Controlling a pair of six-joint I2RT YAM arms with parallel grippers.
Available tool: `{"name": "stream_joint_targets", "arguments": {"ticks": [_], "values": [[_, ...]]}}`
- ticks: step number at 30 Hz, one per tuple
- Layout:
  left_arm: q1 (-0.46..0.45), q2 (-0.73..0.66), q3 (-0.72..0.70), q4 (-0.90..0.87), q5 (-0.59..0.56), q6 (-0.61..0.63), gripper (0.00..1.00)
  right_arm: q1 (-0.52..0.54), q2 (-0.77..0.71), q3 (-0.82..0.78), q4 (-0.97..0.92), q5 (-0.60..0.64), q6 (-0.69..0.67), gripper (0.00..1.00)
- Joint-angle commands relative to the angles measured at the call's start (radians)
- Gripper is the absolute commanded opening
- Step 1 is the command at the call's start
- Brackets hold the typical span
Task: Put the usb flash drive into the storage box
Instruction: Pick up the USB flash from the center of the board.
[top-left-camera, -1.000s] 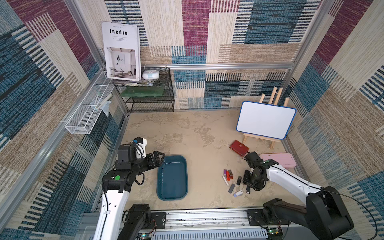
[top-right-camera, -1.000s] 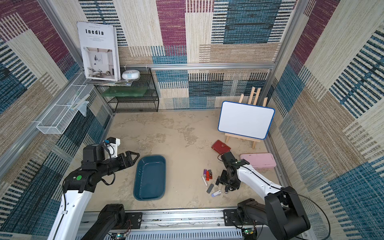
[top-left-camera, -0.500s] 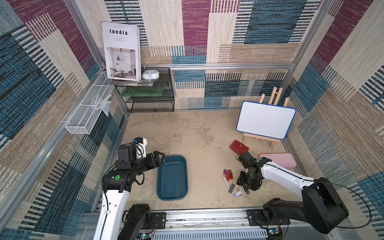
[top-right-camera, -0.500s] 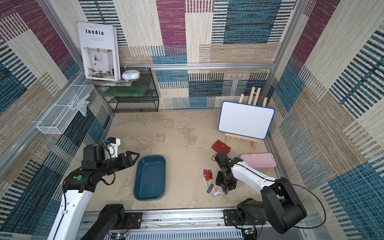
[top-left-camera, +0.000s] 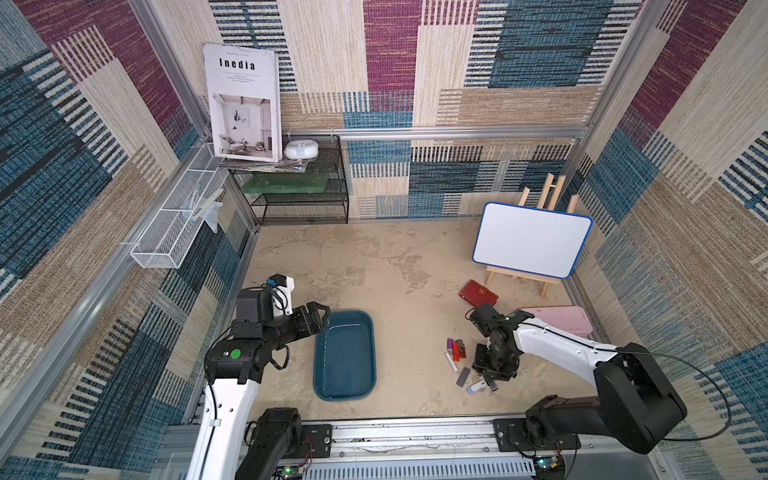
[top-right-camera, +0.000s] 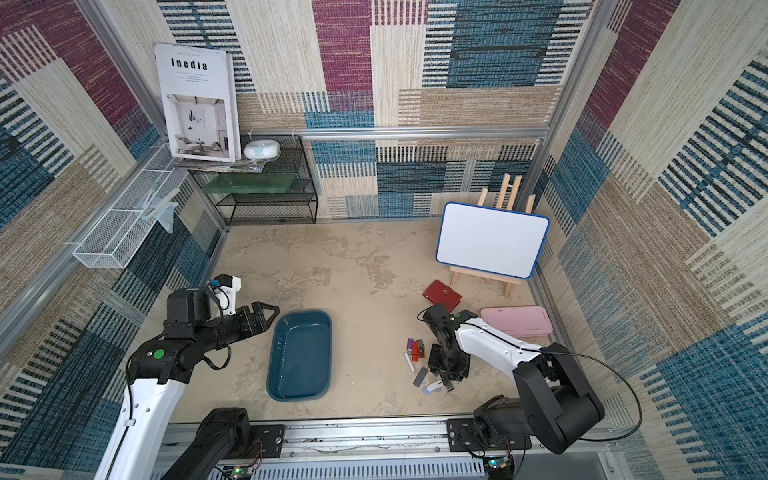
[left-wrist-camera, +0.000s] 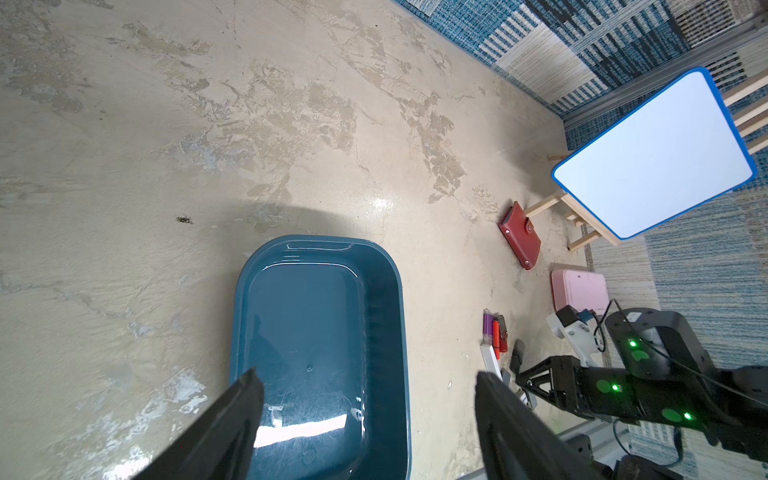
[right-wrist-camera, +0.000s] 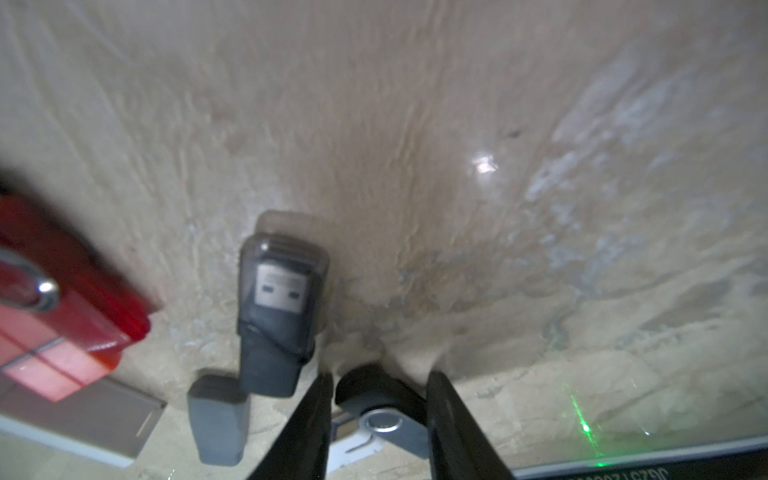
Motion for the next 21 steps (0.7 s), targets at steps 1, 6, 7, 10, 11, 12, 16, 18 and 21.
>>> {"name": "stream_joint_targets", "arguments": {"ticks": [1,6,7,10,11,12,16,18,21], "values": [[-0.001,0.0,-0.002,0.002,0.012,0.007,0.84,0.008,0.014,-0.002,-0.016,-0.026,-0.003,0.39],[-0.002,-0.001,-0.002,0.002,0.011,0.007,0.84,0.008,0.0,-0.009,0.002,-0.017,0.012,0.33],[-0.002,-0.002,-0.002,0.002,0.012,0.007,0.84,0.008,-0.006,-0.01,0.006,-0.014,0.015,0.33],[-0.002,0.0,-0.002,0.002,0.012,0.008,0.84,0.008,-0.018,-0.01,0.022,-0.01,0.027,0.28],[-0.003,-0.001,-0.002,0.002,0.011,0.008,0.84,0.007,-0.019,-0.007,0.027,-0.005,0.029,0.27],[-0.004,-0.001,-0.003,0.003,0.012,0.007,0.84,0.007,-0.019,-0.006,0.031,-0.002,0.032,0.27],[-0.005,-0.003,-0.002,0.003,0.007,0.007,0.84,0.008,-0.023,0.022,0.038,0.005,0.041,0.25],[-0.006,-0.001,-0.002,0.003,0.006,0.007,0.84,0.007,-0.024,0.035,0.034,0.011,0.045,0.24],[-0.006,0.0,-0.002,0.001,0.007,0.007,0.84,0.007,-0.025,0.048,0.027,0.024,0.044,0.24]]}}
